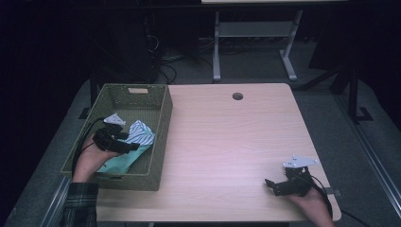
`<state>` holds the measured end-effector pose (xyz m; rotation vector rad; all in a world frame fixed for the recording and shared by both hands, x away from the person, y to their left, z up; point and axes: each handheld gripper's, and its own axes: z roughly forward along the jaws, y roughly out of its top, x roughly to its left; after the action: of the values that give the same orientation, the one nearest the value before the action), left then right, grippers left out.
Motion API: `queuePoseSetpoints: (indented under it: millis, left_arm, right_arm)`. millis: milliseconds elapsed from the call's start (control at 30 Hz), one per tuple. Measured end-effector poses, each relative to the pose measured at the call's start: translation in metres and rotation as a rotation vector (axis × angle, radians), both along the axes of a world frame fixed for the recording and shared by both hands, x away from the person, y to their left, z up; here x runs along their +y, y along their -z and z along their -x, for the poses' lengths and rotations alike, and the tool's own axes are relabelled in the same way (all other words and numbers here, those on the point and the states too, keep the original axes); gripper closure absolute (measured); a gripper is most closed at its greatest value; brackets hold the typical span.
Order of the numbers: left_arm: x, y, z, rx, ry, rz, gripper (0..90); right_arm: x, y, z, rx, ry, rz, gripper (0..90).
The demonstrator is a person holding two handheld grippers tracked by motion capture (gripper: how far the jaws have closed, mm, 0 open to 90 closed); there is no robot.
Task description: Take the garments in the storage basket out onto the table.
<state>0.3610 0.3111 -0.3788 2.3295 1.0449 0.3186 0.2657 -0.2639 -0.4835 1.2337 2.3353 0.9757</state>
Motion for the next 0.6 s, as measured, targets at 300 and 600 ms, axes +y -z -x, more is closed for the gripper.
queuePoseSetpoints:
  millis: [300,600]
  left_arm:
    - [0.004,0.014,-0.004,0.039,-0.001,-0.017,30.0]
    - [0.003,0.025,-0.007,0.074,-0.005,-0.038,26.9]
  right_arm:
    - [0.0,0.0,0.0,0.0,0.0,0.0,0.0]
    - [0.0,0.0,0.0,0.0,0.0,0.0,0.0]
